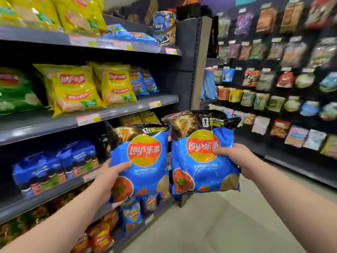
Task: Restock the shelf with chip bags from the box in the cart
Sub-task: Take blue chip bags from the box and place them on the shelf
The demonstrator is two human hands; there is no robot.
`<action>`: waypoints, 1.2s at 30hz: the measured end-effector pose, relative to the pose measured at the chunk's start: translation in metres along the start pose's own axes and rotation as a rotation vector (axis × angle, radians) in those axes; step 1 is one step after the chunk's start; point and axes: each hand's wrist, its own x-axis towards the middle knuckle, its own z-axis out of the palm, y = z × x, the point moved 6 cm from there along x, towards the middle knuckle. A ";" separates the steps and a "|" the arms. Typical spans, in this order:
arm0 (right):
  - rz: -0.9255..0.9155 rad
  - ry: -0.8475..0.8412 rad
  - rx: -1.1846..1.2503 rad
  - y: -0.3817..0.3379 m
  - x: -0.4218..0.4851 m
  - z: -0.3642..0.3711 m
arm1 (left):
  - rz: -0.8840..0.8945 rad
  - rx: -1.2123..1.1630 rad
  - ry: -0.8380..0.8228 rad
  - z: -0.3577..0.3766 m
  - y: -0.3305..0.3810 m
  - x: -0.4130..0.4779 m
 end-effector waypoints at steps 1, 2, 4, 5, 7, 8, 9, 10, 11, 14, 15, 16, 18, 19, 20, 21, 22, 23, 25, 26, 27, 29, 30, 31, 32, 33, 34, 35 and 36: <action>-0.004 0.016 0.003 -0.006 0.013 -0.005 | -0.006 -0.006 -0.008 0.010 0.001 0.016; -0.009 0.037 0.003 -0.012 0.028 -0.010 | -0.008 -0.012 -0.020 0.019 0.002 0.031; -0.025 0.077 -0.005 -0.026 0.057 -0.018 | -0.004 -0.014 -0.059 0.037 0.007 0.062; -0.034 0.089 -0.003 -0.032 0.072 -0.021 | 0.005 -0.008 -0.078 0.045 0.010 0.078; -0.057 0.104 0.020 -0.042 0.101 -0.025 | 0.033 -0.002 -0.088 0.059 0.017 0.109; -0.070 0.109 0.037 -0.046 0.115 -0.026 | 0.046 -0.005 -0.090 0.066 0.021 0.122; -0.083 0.115 0.058 -0.049 0.129 -0.026 | 0.051 -0.008 -0.089 0.072 0.023 0.136; -0.093 0.124 0.080 -0.051 0.142 -0.027 | 0.048 -0.007 -0.088 0.078 0.024 0.147; -0.099 0.130 0.101 -0.053 0.154 -0.027 | 0.044 -0.005 -0.087 0.083 0.025 0.158; -0.123 0.126 0.138 -0.065 0.193 -0.029 | 0.044 0.005 -0.069 0.099 0.027 0.185; -0.132 0.117 0.140 -0.071 0.207 -0.030 | 0.046 0.011 -0.058 0.104 0.029 0.193; -0.141 0.104 0.145 -0.077 0.221 -0.031 | 0.052 0.013 -0.041 0.110 0.031 0.201; -0.159 0.078 0.156 -0.090 0.253 -0.032 | 0.079 0.023 0.018 0.119 0.035 0.218; -0.168 0.062 0.159 -0.097 0.270 -0.033 | 0.094 0.023 0.048 0.123 0.036 0.227; -0.175 0.042 0.161 -0.102 0.287 -0.032 | 0.105 0.024 0.074 0.127 0.037 0.235; -0.179 0.020 0.161 -0.108 0.303 -0.033 | 0.115 0.024 0.098 0.131 0.038 0.242; -0.185 -0.003 0.159 -0.114 0.319 -0.033 | 0.128 0.020 0.123 0.137 0.039 0.249; -0.192 -0.027 0.153 -0.119 0.334 -0.035 | 0.143 0.015 0.147 0.142 0.040 0.255; -0.197 -0.078 0.150 -0.131 0.364 -0.038 | 0.166 0.009 0.201 0.153 0.043 0.266; -0.202 -0.106 0.156 -0.138 0.378 -0.039 | 0.178 0.004 0.223 0.159 0.043 0.272; -0.203 -0.127 0.162 -0.143 0.393 -0.041 | 0.188 -0.002 0.240 0.165 0.044 0.277; -0.185 -0.168 0.168 -0.152 0.421 -0.043 | 0.197 -0.014 0.275 0.177 0.046 0.287; -0.178 -0.184 0.164 -0.157 0.435 -0.042 | 0.200 -0.024 0.296 0.182 0.048 0.290; -0.174 -0.199 0.153 -0.161 0.448 -0.039 | 0.205 -0.033 0.319 0.186 0.050 0.292; -0.170 -0.217 0.145 -0.165 0.461 -0.036 | 0.210 -0.041 0.343 0.190 0.052 0.294; -0.165 -0.233 0.138 -0.168 0.473 -0.031 | 0.216 -0.043 0.369 0.192 0.055 0.297; -0.159 -0.249 0.128 -0.172 0.483 -0.026 | 0.223 -0.039 0.390 0.194 0.058 0.299; -0.158 -0.265 0.115 -0.175 0.492 -0.021 | 0.230 -0.035 0.409 0.195 0.061 0.301; -0.163 -0.282 0.097 -0.178 0.502 -0.014 | 0.240 -0.030 0.424 0.195 0.065 0.303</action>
